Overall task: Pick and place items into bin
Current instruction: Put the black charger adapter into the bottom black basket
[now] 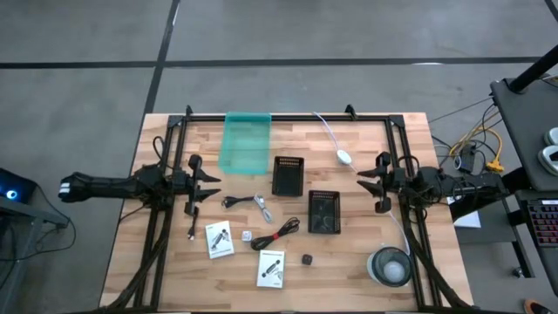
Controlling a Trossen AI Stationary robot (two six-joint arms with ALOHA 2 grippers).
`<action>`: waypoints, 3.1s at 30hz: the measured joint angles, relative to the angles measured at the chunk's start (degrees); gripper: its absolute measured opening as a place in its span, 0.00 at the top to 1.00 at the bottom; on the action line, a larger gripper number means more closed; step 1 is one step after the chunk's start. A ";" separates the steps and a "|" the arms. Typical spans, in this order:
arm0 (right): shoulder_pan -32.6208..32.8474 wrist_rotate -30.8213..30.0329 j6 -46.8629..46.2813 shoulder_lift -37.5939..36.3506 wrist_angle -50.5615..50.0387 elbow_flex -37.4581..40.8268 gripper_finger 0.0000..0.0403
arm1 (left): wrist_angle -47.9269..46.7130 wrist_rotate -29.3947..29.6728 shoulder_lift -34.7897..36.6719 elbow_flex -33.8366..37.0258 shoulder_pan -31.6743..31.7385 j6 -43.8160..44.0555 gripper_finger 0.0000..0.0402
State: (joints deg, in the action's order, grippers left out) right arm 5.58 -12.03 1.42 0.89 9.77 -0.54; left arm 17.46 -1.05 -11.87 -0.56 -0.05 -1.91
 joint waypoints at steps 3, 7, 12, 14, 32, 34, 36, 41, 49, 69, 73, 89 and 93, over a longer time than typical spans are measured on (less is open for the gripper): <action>0.00 0.00 0.01 0.00 0.60 0.00 0.64 | 4.98 0.01 -2.82 0.00 0.00 0.00 0.58; 0.00 0.00 0.03 0.00 4.93 0.00 0.57 | 12.75 -0.01 -7.16 -0.03 -0.01 0.02 0.51; 0.00 0.01 -2.01 0.00 6.35 0.00 0.54 | 17.63 -0.01 -12.66 -1.11 -0.02 0.04 0.50; 0.02 0.02 -3.62 0.00 6.35 0.00 0.54 | 18.66 -0.01 -14.77 -2.06 0.00 0.04 0.50; 0.02 0.52 -1.02 12.19 10.19 -6.36 0.53 | 25.93 -0.05 -32.09 -10.10 -0.01 -0.51 0.50; 0.02 0.55 -1.04 15.41 9.93 -7.91 0.53 | 27.62 -0.05 -33.52 -11.22 0.00 -0.52 0.50; 0.02 0.55 -1.02 18.71 9.87 -9.56 0.53 | 27.42 -0.05 -34.96 -12.28 -0.01 -0.50 0.50; 0.07 1.44 -1.04 26.16 9.65 -13.30 0.53 | 28.61 0.46 -37.04 -13.68 -0.02 -0.47 0.50; 0.16 4.88 -0.77 37.57 7.32 -20.70 0.53 | 28.93 1.58 -38.17 -13.92 0.00 0.11 0.50; 0.15 4.57 0.02 61.34 -16.44 -45.32 0.51 | 29.67 1.54 -47.81 -13.94 -0.02 3.21 0.50; 0.15 4.57 -1.74 65.00 -19.89 -47.71 0.51 | 31.43 1.52 -49.26 -13.94 -0.02 3.25 0.50; 4.29 9.09 -4.06 77.65 -30.19 -57.91 0.51 | 31.62 1.51 -50.72 -13.88 -0.02 3.08 0.50; 7.55 9.09 -4.76 81.90 -37.18 -62.42 0.51 | 31.60 1.50 -50.80 -13.88 -0.02 3.08 0.50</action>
State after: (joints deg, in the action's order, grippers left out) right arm 13.13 -2.94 -3.34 82.79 -27.41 -62.95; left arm 49.06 0.45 -62.67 -14.44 -0.08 1.17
